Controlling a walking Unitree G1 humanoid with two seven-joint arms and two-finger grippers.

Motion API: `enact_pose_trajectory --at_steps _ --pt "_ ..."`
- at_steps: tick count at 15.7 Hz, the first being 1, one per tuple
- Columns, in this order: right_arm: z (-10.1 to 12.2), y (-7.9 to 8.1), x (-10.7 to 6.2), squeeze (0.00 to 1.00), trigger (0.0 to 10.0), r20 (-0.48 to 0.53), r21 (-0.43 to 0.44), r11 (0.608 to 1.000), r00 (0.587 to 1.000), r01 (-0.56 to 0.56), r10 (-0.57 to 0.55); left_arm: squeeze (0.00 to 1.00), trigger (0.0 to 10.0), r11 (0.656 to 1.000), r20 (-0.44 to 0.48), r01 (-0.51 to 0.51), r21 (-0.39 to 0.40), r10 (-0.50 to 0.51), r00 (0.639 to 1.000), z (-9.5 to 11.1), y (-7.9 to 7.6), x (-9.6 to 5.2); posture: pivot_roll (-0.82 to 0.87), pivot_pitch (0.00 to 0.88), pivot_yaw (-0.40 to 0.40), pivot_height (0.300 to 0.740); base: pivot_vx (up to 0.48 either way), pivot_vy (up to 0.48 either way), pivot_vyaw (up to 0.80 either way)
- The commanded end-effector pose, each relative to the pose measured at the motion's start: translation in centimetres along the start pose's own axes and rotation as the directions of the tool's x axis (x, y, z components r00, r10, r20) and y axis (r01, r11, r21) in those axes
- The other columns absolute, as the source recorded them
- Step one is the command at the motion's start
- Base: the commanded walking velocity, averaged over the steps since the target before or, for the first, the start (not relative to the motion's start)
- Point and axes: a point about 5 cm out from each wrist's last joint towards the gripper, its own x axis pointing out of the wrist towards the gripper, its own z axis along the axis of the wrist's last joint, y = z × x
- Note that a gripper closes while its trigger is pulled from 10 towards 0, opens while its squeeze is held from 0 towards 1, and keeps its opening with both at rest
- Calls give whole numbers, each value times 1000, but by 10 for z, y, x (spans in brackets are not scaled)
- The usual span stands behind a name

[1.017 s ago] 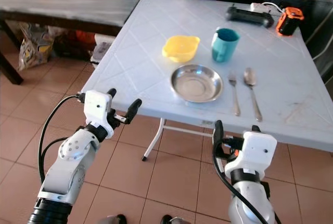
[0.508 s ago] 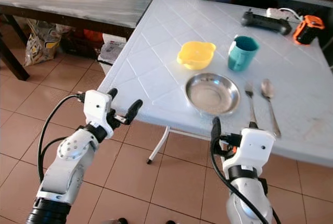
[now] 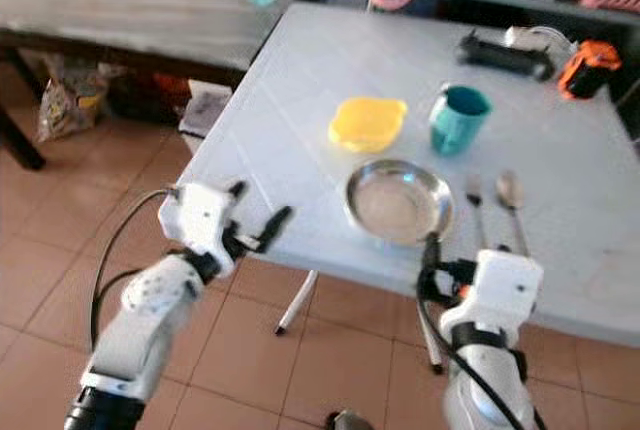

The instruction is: Setting the table

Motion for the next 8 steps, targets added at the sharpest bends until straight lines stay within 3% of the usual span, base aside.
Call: enact_pose_trajectory --at_steps 1,8 --pt "2 0 -2 0 10000 -1 -6 1000 1000 19 -19 0 10000 1000 -19 -4 2 4 1000 -3 6 -5 83 156 -49 740 0 0 0" --pt "10 -12 15 0 10000 -15 29 987 988 157 -156 0 10000 984 -42 174 -30 -175 984 -3 -8 -5 73 173 -42 740 0 0 0"
